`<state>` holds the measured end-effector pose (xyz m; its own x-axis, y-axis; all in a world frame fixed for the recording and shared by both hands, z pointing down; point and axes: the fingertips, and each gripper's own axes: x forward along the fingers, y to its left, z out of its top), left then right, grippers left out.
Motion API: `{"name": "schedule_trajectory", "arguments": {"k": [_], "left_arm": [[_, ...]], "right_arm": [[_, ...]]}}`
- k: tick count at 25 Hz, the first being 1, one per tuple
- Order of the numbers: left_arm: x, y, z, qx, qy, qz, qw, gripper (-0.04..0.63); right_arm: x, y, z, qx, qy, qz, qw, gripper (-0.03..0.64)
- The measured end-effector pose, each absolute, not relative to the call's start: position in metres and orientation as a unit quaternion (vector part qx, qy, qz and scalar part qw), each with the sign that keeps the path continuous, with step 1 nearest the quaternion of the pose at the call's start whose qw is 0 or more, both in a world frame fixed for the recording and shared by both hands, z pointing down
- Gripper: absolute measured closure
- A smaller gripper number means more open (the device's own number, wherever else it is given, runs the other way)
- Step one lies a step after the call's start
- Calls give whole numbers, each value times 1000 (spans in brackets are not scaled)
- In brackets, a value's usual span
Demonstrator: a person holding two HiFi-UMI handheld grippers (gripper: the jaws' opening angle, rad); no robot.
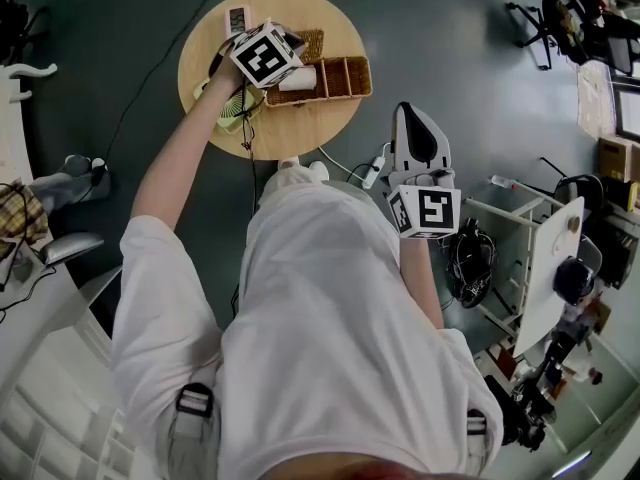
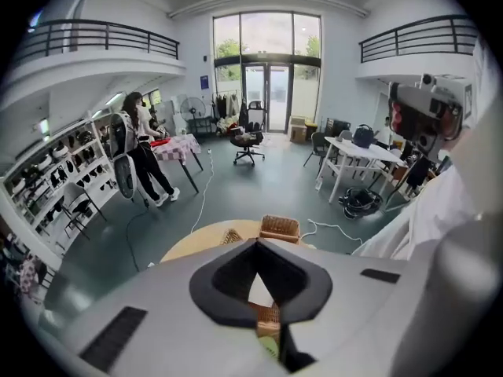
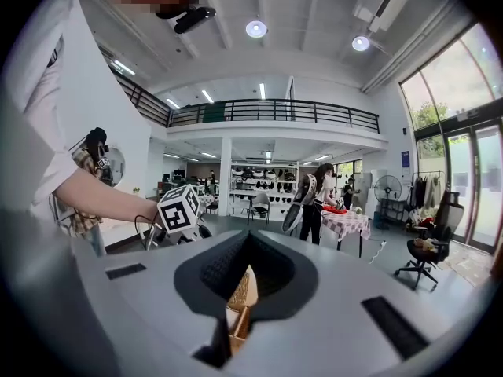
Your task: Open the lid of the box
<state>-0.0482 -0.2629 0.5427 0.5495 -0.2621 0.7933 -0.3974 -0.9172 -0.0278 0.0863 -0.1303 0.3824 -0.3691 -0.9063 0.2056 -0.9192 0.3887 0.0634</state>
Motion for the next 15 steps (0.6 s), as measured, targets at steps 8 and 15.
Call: {"name": "schedule_trajectory", "arguments": {"k": [8,15], "left_arm": [[-60,-253,514,888,-284,351,92,597],[-82,-259,475,864,-413,287,39,597]], "right_arm": [[74,-117,372,536,-839,16,95,618],[64,-109,370,520,-849,16,90,618]]}}
